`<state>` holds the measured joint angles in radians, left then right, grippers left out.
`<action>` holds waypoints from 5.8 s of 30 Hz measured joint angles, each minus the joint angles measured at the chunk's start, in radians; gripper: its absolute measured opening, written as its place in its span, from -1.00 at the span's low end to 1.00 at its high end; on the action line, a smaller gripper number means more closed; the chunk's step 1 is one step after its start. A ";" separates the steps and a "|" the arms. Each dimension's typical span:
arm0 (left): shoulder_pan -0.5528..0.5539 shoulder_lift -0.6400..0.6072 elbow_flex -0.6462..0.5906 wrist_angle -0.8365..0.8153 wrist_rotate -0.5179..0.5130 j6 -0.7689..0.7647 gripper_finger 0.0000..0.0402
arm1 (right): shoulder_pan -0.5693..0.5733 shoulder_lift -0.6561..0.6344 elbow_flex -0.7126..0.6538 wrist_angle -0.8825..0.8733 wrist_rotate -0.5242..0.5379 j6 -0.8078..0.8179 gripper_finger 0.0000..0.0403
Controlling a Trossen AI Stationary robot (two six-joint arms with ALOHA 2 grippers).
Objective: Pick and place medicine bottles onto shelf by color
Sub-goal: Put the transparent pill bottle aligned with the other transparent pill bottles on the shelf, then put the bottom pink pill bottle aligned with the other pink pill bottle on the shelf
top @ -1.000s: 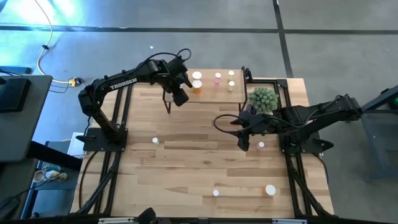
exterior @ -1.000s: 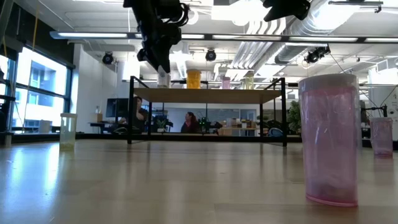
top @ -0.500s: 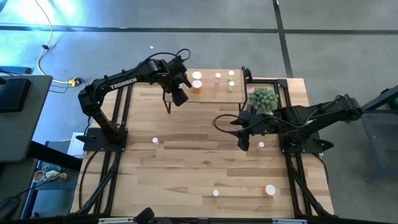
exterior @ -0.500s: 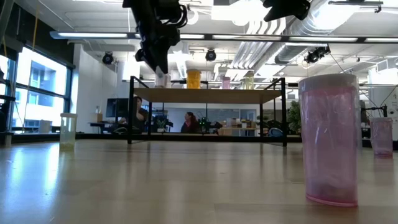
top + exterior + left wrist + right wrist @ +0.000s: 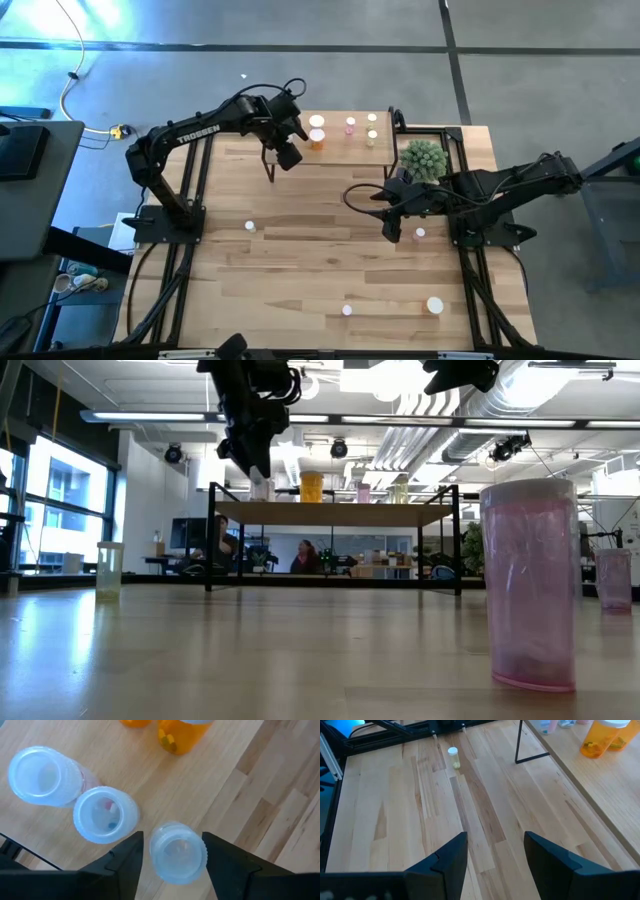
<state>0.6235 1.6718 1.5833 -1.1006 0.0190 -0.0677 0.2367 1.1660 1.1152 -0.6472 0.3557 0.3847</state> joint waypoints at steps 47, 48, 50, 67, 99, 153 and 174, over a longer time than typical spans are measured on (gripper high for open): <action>-0.174 -0.130 -0.102 0.079 -0.005 0.045 0.07 | 0.000 0.000 0.000 -0.029 0.000 0.000 -0.08; -0.178 -0.132 -0.122 0.102 -0.006 0.041 0.07 | 0.000 0.000 0.000 -0.030 0.000 0.000 -0.08; -0.186 -0.133 -0.153 0.160 -0.006 0.020 0.07 | 0.000 0.000 0.000 -0.030 0.000 -0.001 -0.08; -0.124 -0.132 -0.212 0.233 -0.143 -0.019 0.07 | 0.000 0.000 0.000 -0.030 0.000 0.000 -0.08; -0.276 -0.353 -0.227 0.239 -0.068 0.014 0.07 | 0.000 0.000 0.000 -0.030 -0.183 0.000 -0.08; -0.730 -0.469 -0.917 1.069 -0.191 -0.374 0.07 | 0.339 0.597 0.000 0.586 -0.340 -0.232 0.11; -0.730 -0.468 -0.917 1.069 -0.187 -0.375 0.07 | 0.353 0.719 0.000 0.602 -0.311 -0.205 0.11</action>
<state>-0.1066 1.2034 0.6666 -0.0319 -0.1684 -0.4427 0.5900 1.8853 1.1149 -0.0452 0.0444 0.1794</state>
